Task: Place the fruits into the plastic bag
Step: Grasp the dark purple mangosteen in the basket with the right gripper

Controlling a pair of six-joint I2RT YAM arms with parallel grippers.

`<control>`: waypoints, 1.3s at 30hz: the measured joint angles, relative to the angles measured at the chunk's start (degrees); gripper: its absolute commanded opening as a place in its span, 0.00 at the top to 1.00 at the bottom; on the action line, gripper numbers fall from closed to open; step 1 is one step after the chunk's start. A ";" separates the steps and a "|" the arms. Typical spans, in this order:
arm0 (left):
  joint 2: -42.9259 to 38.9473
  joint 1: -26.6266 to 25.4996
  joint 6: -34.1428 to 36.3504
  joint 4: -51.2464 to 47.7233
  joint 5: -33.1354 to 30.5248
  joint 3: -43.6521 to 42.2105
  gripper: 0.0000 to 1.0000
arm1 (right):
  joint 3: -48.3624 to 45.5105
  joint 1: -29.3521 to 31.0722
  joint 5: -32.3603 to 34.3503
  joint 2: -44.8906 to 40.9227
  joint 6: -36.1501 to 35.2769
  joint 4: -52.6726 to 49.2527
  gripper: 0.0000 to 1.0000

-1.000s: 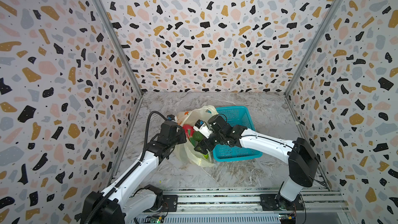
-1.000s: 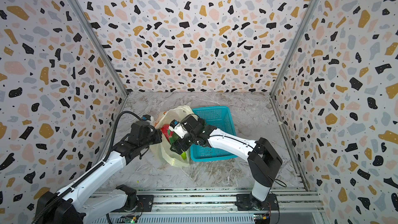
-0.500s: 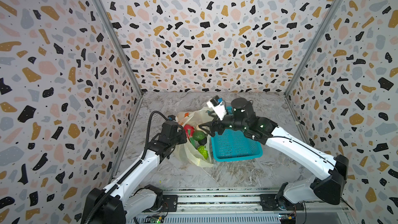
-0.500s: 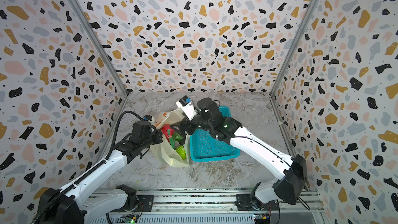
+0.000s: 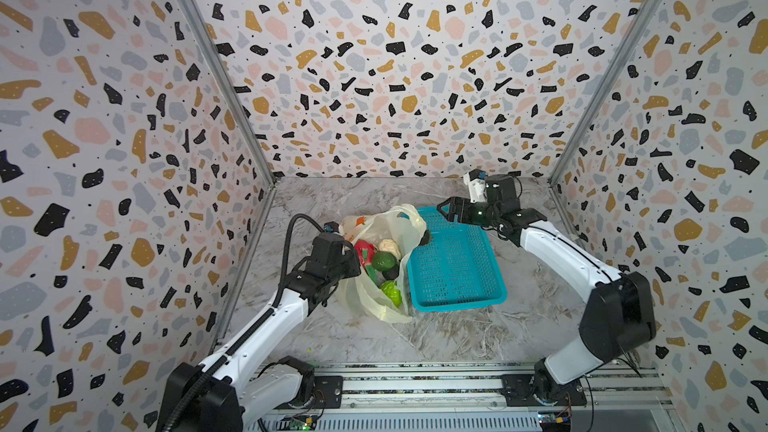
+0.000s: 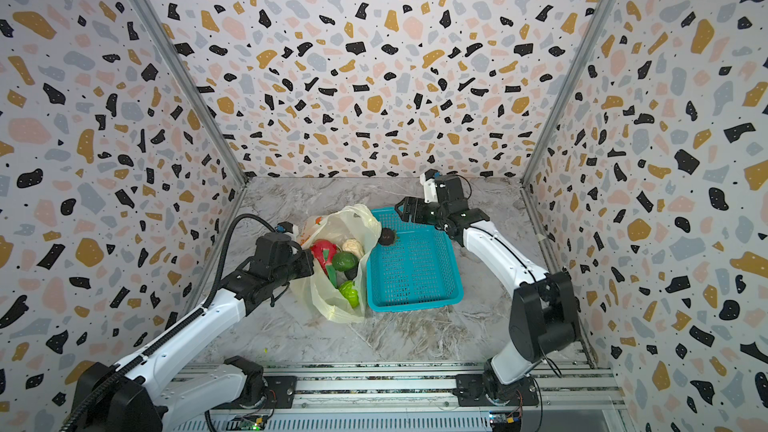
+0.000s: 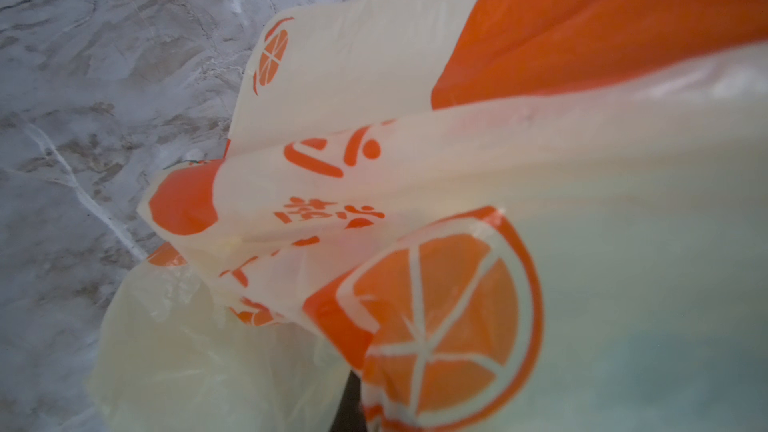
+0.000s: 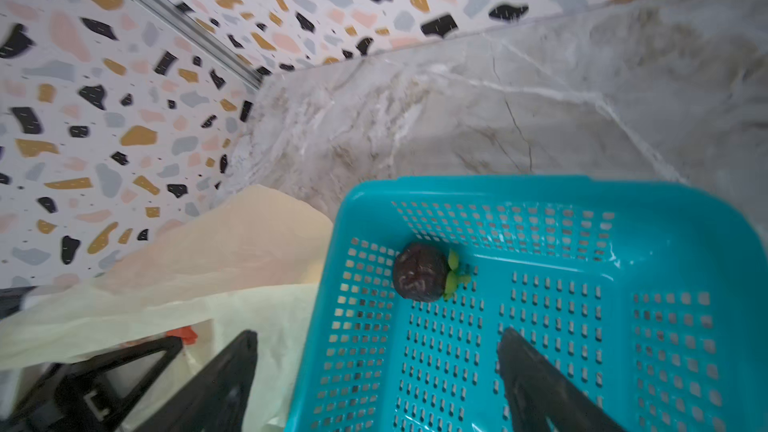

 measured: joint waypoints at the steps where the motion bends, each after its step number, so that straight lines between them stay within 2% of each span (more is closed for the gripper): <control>1: 0.00 0.00 0.00 0.00 0.00 0.00 1.00 | 0.59 0.02 -0.48 1.95 0.00 -0.70 0.10; 6: -0.04 0.00 0.02 0.00 -0.02 0.00 1.00 | 2.51 0.42 -2.16 10.40 -0.17 -3.76 0.10; 15: -0.44 0.00 0.04 -0.07 -0.02 -0.02 1.00 | 11.19 1.38 -1.75 18.71 -2.62 -7.37 0.10; 30: -0.44 0.00 0.09 -0.20 -0.04 -0.02 1.00 | 21.81 8.68 9.81 29.49 -11.39 -14.25 0.10; 33: -0.44 0.00 0.09 -0.39 -0.07 -0.02 1.00 | 23.23 9.27 12.26 30.73 -12.87 -14.93 0.19; 36: -0.44 0.00 0.09 -0.57 -0.09 -0.02 1.00 | 23.54 9.40 14.21 31.26 -13.70 -15.32 0.32; 39: -0.44 0.00 0.09 -0.61 -0.09 -0.02 1.00 | 23.71 9.40 15.23 31.28 -14.21 -15.28 0.39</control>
